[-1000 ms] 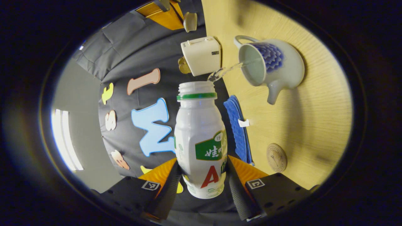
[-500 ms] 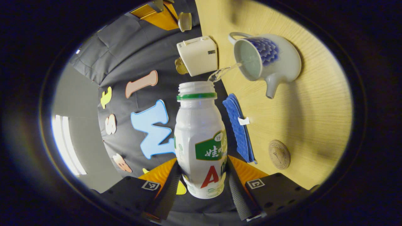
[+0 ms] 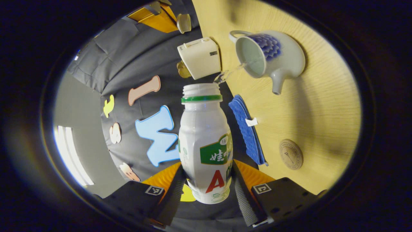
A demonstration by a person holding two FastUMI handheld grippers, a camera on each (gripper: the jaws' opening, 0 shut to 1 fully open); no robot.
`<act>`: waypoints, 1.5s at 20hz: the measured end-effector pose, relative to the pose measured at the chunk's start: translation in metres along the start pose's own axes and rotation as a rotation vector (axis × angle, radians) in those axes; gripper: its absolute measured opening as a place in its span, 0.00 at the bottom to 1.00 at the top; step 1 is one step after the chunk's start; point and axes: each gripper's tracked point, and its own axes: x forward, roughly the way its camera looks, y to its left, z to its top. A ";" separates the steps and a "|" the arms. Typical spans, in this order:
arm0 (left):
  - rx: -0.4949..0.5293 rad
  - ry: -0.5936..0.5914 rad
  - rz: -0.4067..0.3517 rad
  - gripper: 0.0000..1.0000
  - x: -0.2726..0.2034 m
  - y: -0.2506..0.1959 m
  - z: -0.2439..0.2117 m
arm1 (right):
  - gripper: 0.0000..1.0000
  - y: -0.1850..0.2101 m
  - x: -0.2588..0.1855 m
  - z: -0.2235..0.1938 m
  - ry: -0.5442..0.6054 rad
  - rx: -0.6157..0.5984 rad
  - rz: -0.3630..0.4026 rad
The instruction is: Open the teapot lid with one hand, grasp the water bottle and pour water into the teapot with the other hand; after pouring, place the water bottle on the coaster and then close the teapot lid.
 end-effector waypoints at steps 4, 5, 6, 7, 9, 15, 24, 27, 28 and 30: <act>0.025 -0.007 0.003 0.90 0.003 0.001 -0.001 | 0.02 0.000 0.001 -0.001 0.000 -0.002 0.002; 0.032 -0.009 0.004 0.89 0.003 0.002 0.000 | 0.02 0.001 0.000 -0.001 0.001 -0.002 0.003; 0.039 -0.011 0.006 0.89 0.002 0.002 0.001 | 0.02 0.001 0.000 0.001 0.000 -0.001 0.005; 0.046 -0.014 0.007 0.90 0.002 0.004 0.000 | 0.02 0.001 0.000 0.000 0.000 -0.001 0.005; 0.059 -0.017 0.011 0.90 0.001 0.005 0.001 | 0.02 0.001 0.000 0.000 0.000 0.001 0.007; 0.101 -0.029 0.021 0.85 0.005 0.011 0.005 | 0.02 0.001 -0.001 0.001 0.000 0.008 0.012; 0.159 -0.041 0.037 0.90 0.001 0.019 0.014 | 0.02 0.001 -0.001 0.001 -0.001 0.021 0.018; 0.173 -0.044 0.043 0.89 0.000 0.021 0.015 | 0.02 0.000 -0.001 0.002 0.000 0.026 0.018; 0.177 -0.045 0.044 0.90 0.000 0.021 0.017 | 0.02 0.000 -0.001 0.002 0.000 0.029 0.019; 0.178 -0.047 0.046 0.89 0.000 0.024 0.018 | 0.02 -0.001 -0.001 0.003 0.000 0.030 0.019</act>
